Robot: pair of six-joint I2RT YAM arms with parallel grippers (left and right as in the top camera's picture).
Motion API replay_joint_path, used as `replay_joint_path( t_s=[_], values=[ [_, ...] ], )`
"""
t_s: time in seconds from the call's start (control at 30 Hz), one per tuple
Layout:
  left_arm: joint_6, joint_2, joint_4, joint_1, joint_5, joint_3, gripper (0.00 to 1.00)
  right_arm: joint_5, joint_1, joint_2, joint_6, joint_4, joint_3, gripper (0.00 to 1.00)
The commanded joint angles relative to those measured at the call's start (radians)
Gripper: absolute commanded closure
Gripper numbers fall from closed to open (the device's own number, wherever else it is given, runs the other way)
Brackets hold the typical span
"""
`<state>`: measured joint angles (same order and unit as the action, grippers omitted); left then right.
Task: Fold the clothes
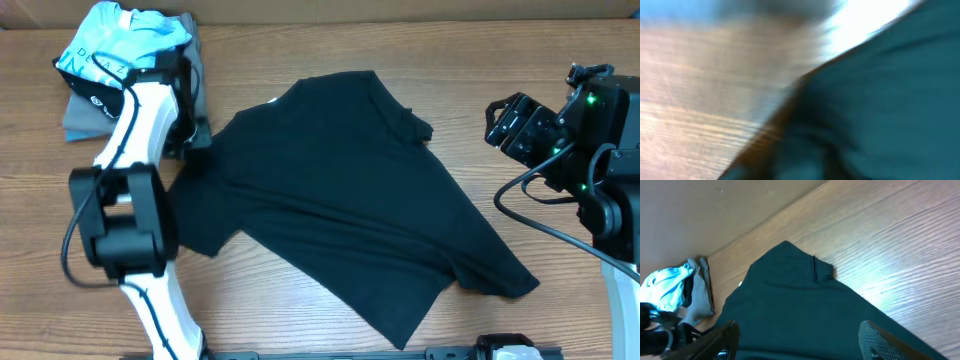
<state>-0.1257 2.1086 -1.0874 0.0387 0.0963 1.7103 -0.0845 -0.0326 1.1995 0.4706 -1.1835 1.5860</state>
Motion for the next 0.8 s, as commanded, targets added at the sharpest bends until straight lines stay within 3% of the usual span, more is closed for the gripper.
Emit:
replay_joint_path(
  t_s=[0.0,0.03,0.07,0.27,0.47,0.77],
  values=[
    [0.152,-0.203,0.061,-0.084,-0.202,0.010,0.38,0.017,0.006,-0.002,-0.006,0.018,0.012,0.20],
    [0.153,-0.219,0.080,-0.101,-0.235,0.010,0.26,0.017,0.006,-0.001,-0.006,0.021,0.012,0.20],
    [0.153,-0.232,0.106,-0.121,-0.266,0.010,0.22,0.017,0.006,-0.001,-0.006,0.023,0.012,0.20],
    [0.182,-0.195,0.271,-0.233,-0.304,0.009,0.39,0.016,0.006,-0.001,-0.002,0.029,0.012,0.20],
    [0.229,-0.033,0.481,-0.311,-0.289,0.009,0.66,-0.011,0.006,-0.001,0.002,0.025,0.012,0.20],
    [0.193,0.148,0.635,-0.323,-0.289,0.009,0.64,-0.034,0.006,0.006,0.006,0.013,0.011,0.20]
  ],
)
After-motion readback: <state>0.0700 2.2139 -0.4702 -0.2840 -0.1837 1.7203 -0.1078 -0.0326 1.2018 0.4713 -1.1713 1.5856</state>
